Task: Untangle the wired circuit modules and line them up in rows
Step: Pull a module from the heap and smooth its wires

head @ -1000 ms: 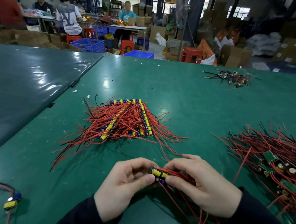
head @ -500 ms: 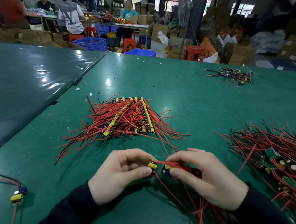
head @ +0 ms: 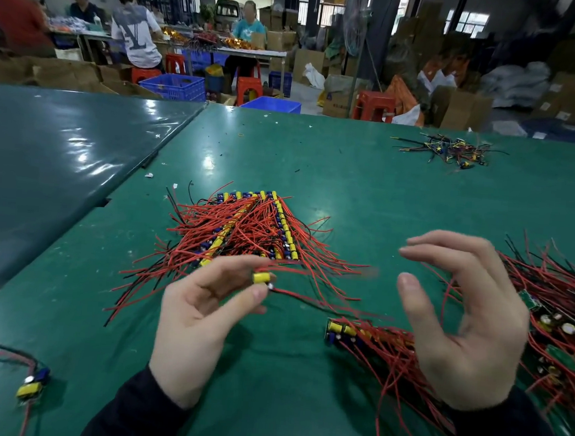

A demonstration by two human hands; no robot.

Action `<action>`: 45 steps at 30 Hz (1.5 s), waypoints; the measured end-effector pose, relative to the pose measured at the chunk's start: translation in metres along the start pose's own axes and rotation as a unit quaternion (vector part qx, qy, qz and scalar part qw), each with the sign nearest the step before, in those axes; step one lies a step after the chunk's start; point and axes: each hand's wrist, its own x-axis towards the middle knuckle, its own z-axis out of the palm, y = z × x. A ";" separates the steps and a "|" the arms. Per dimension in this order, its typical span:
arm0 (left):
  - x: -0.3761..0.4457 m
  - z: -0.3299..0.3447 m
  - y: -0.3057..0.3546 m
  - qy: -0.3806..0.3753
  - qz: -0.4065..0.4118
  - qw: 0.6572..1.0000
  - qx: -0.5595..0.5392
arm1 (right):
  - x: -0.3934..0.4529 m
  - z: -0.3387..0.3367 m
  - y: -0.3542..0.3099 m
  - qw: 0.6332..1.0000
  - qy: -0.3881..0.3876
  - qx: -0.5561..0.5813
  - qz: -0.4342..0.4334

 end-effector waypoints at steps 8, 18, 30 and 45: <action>-0.002 -0.002 0.004 -0.014 -0.025 0.999 -0.036 | -0.010 0.016 -0.002 0.951 -0.164 0.151 0.216; -0.005 0.002 0.009 -0.094 -0.076 0.989 -0.080 | 0.009 -0.010 0.012 0.624 -0.526 0.377 0.437; -0.012 0.009 0.000 -0.139 -0.073 0.985 -0.068 | 0.000 0.006 0.005 0.618 -0.419 0.468 0.472; -0.017 0.014 -0.007 -0.104 0.082 0.964 0.231 | -0.023 0.029 -0.020 0.766 -0.426 0.298 0.378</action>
